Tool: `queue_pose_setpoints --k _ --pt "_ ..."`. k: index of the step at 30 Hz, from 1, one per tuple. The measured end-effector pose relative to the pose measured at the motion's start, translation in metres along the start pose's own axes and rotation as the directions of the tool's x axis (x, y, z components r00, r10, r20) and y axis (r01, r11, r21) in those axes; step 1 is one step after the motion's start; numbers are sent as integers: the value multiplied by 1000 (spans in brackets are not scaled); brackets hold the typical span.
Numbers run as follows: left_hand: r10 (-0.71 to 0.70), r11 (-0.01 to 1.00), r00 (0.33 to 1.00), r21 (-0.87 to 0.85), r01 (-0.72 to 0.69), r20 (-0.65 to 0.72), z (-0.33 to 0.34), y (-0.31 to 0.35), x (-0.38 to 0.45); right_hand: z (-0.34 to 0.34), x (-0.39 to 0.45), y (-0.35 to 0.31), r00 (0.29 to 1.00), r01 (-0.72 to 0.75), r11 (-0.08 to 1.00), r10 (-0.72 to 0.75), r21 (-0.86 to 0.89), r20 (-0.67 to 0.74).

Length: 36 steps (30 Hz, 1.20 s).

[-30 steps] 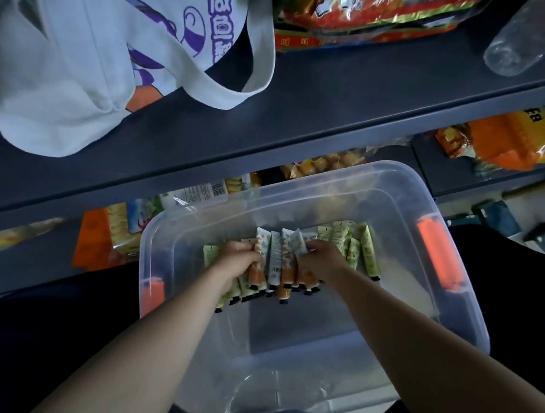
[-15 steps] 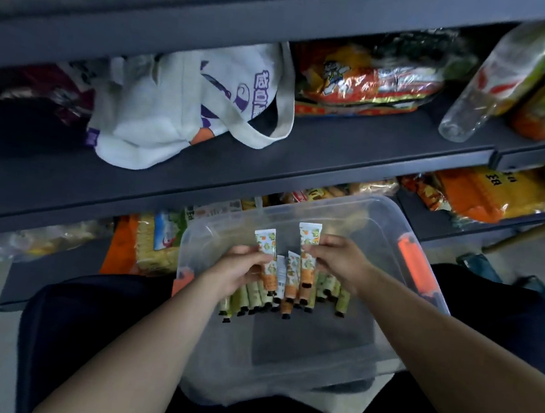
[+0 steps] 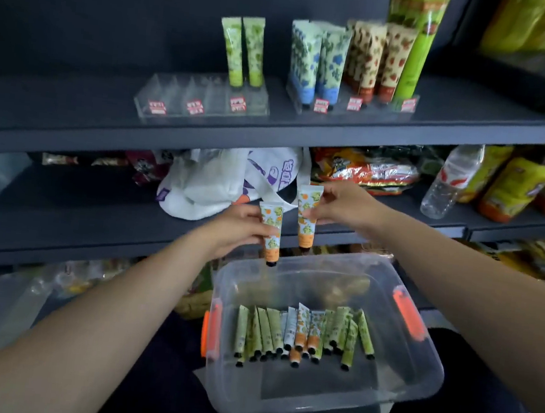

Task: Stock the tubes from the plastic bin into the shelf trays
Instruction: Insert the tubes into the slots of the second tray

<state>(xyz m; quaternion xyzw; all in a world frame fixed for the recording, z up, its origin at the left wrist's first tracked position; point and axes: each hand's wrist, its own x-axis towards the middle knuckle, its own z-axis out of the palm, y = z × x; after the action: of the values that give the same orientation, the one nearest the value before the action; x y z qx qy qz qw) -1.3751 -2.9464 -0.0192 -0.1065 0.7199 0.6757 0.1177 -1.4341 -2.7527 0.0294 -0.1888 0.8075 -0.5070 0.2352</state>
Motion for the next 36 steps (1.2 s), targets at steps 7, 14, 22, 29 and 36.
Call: queue_pose_setpoints --k 7,14,22,29,36 --pt "195 959 980 214 -185 -27 -38 94 -29 -13 -2 -84 975 209 904 -220 -374 12" --pt "406 902 888 248 -353 -216 -83 187 -30 -21 30 -180 871 428 727 -490 -537 31" --pt "463 875 794 345 -339 -394 -156 245 8 -22 101 -250 829 466 598 -552 -652 87" --pt "482 849 780 434 -302 -399 -189 248 48 -20 161 -279 846 409 470 -516 -782 133" --pt "468 799 838 540 -265 -282 -214 242 76 -14 199 -281 880 378 397 -436 -836 190"
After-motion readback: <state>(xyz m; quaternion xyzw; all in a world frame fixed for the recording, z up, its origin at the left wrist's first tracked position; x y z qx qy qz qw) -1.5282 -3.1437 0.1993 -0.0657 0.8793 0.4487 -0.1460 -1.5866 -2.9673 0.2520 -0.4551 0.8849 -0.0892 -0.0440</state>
